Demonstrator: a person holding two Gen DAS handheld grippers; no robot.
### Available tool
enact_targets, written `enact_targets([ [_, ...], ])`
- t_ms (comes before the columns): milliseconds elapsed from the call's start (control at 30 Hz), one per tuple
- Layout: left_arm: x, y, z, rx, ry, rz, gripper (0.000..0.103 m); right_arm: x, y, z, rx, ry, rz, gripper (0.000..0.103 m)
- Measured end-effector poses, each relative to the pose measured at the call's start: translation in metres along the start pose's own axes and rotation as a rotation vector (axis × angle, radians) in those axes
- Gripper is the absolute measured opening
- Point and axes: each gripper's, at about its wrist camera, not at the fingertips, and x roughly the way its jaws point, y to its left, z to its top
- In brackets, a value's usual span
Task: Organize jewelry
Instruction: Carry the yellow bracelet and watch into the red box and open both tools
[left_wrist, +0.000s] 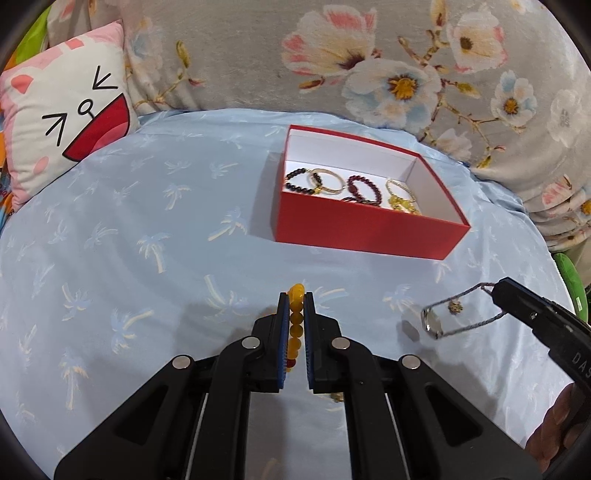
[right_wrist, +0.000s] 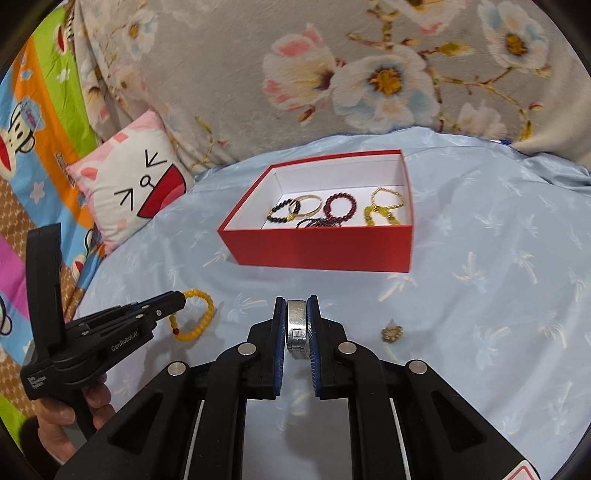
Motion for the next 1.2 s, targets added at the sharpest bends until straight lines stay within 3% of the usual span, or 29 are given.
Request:
enact_targets([
  [267, -0.011, -0.023, 0.028, 0.038, -0.028, -0.065, 0.007, -0.027, -0.021, 0.031, 0.012, -0.074, -0.029, 0.011],
  [500, -0.015, -0.039, 0.081, 0.084, -0.100, -0.083, 0.007, -0.025, -0.034, 0.080, 0.005, -0.128, -0.041, 0.011],
  [767, 0.022, -0.046, 0.128, 0.101, -0.105, -0.067, 0.007, 0.024, -0.038, 0.128, -0.009, -0.107, -0.058, 0.011],
  [967, 0.061, -0.042, 0.139, 0.093, -0.065, -0.054, 0.007, 0.068, -0.044, 0.140, 0.016, -0.049, -0.057, 0.011],
  [1200, 0.103, -0.036, 0.154, 0.076, -0.021, -0.016, 0.007, 0.125, -0.048, 0.157, 0.000, 0.002, -0.130, 0.011],
])
